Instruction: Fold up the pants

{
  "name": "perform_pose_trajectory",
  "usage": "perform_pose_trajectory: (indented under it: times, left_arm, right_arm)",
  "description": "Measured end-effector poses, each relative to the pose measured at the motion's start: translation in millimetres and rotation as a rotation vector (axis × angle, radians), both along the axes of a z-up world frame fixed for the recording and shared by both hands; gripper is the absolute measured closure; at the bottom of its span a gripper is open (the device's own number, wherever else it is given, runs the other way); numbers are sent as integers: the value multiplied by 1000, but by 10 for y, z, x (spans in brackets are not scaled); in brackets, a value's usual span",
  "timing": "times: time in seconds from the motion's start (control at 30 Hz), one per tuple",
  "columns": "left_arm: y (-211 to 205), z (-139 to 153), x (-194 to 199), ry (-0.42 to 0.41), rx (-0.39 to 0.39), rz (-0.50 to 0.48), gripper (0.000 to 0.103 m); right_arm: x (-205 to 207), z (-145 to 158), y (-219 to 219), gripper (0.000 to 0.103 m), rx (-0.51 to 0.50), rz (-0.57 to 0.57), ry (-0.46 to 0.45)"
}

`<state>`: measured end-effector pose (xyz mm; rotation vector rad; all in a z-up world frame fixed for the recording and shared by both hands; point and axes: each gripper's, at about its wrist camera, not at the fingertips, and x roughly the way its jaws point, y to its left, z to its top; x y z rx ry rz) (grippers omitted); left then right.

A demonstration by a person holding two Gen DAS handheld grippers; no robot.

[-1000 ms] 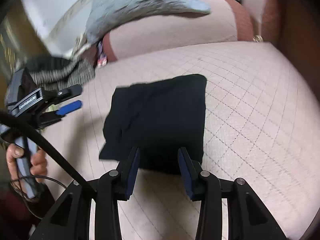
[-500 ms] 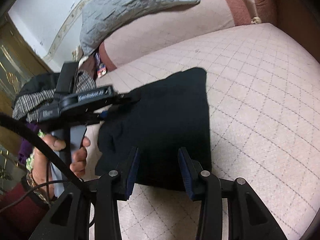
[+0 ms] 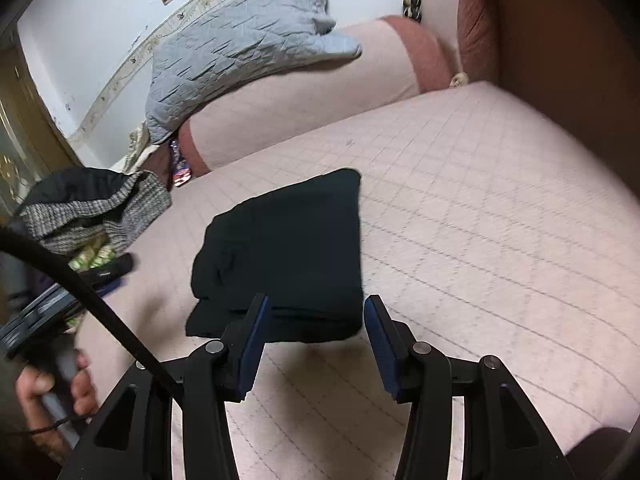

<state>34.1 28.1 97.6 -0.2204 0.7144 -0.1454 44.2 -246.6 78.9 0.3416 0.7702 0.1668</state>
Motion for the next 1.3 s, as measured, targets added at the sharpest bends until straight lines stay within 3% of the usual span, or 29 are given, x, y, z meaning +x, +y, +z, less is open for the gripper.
perform_pose_trajectory:
  times: [0.03,0.1,0.17,0.23,0.37,0.57,1.07,1.3]
  left_arm:
    - [-12,45,-73,-31,8,16,2]
    - [24,168,-263,-99,9,56,0]
    - [69,259,-380,-117,-17,74,0]
    - [119,327,-452,-115,-56,80,0]
    - [82,322,-436,-28,-36,87,0]
    - [49,149,-464,37,-74,45,0]
    - [-284,30,-462,38,126,-1,0]
    - [-355,-38,-425,60,139,-34,0]
  right_arm:
    - [-51,41,24,50,-25,-15,-14]
    - [-158,130,10,50,-52,-40,-46]
    - [-248,231,13,40,-72,-77,-80]
    - [-363,360,0,32,-93,-132,-134]
    - [-472,500,50,27,-117,-150,-172]
    - [-476,391,246,27,-135,-85,-127]
    - [-334,63,379,26,-144,-34,-24]
    - [-293,-16,379,26,-142,-36,1]
